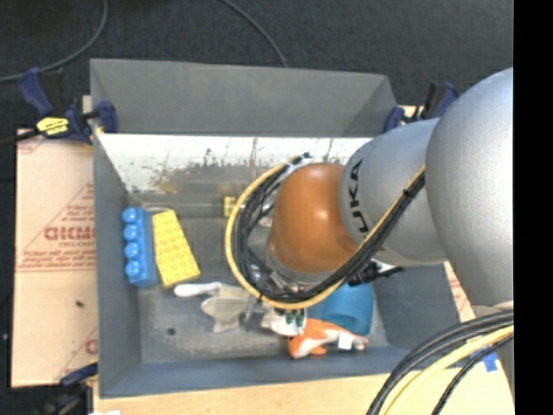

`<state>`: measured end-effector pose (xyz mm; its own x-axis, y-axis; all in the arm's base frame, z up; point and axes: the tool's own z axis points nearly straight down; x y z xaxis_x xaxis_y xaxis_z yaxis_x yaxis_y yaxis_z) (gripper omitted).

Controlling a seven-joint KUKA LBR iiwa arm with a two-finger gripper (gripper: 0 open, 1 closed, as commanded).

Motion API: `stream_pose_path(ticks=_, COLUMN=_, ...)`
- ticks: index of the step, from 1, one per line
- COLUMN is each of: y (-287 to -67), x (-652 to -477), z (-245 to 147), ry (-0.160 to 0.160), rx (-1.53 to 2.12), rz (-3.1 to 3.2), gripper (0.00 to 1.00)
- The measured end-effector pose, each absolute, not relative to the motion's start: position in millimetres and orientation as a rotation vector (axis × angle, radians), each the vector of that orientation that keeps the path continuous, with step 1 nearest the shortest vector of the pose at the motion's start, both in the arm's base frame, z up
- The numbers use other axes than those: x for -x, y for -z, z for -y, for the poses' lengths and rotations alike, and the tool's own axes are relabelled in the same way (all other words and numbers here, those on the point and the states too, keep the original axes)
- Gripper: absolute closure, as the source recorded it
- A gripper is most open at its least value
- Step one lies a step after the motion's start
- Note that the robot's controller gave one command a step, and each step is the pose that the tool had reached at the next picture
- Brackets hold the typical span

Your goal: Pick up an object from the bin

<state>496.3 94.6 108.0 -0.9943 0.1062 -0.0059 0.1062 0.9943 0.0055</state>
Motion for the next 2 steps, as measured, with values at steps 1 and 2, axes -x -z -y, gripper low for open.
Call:
stream_pose_path(ticks=1, y=-117.1, x=-496.4, z=-94.5, ry=-0.008, rx=-0.166, rz=-3.13, gripper=1.0)
stream_pose_path(ticks=2, y=-125.4, x=-494.9, z=-94.1, ry=-0.006, rx=-0.167, rz=-3.137, gripper=1.0)
